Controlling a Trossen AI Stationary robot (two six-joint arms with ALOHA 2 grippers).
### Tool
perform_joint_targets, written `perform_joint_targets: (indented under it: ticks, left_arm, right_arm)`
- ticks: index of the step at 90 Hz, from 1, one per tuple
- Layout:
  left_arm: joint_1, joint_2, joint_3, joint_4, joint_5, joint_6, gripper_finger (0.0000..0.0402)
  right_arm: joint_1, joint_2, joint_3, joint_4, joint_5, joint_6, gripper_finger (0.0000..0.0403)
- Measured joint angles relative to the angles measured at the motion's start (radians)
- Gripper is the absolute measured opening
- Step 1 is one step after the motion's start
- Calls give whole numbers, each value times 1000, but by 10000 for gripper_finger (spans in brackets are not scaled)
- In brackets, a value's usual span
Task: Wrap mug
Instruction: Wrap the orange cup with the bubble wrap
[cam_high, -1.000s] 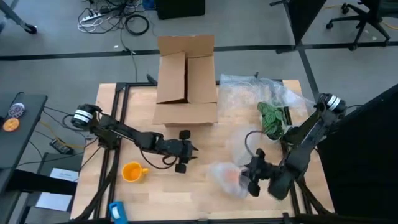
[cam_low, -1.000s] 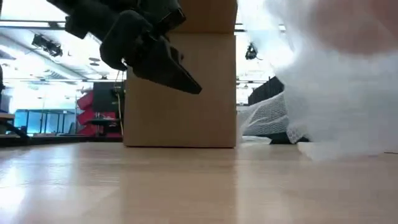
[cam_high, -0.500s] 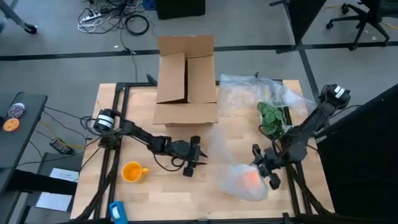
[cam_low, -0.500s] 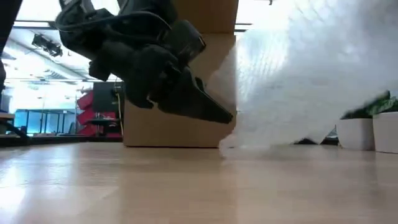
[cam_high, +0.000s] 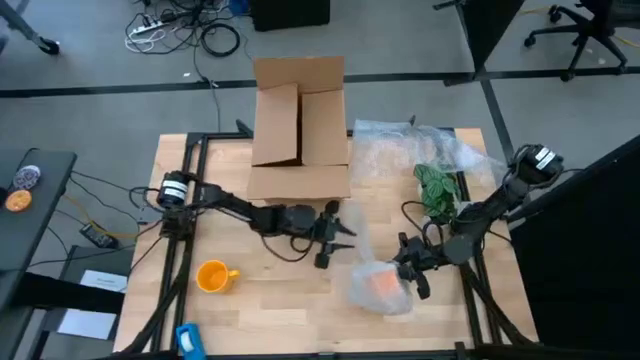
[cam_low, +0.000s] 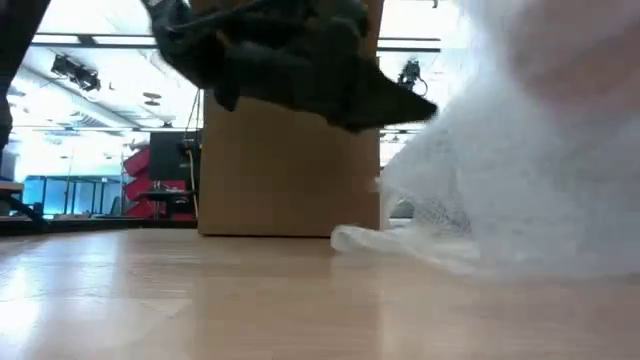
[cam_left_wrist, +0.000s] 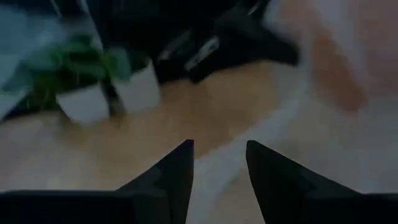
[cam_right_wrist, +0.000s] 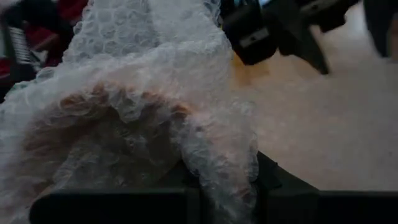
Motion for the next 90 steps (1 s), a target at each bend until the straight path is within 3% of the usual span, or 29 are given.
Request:
perform_joint_targets:
  ticks: [22,36,47,57,75,90]
  left_arm:
    - [73,221,141,-48,38,-42,133]
    - [112,233,151,-142,46,-58,133]
    - [126,229,148,-187,58,-57,133]
    - [127,227,150,-227,61,-42,133]
    - [126,172,143,-284,163,-39,133]
    - [126,44,142,-496,179,-16,133]
  right_arm:
    - [-17,114,0,-10,-100,315,26]
    - [4,186,-11,-20,-82,635,26]
    - [41,210,-12,14,-67,753,26]
    - [72,212,-13,80,-29,708,26]
    - [88,153,-13,300,44,351,26]
    - [95,85,-39,304,55,244,26]
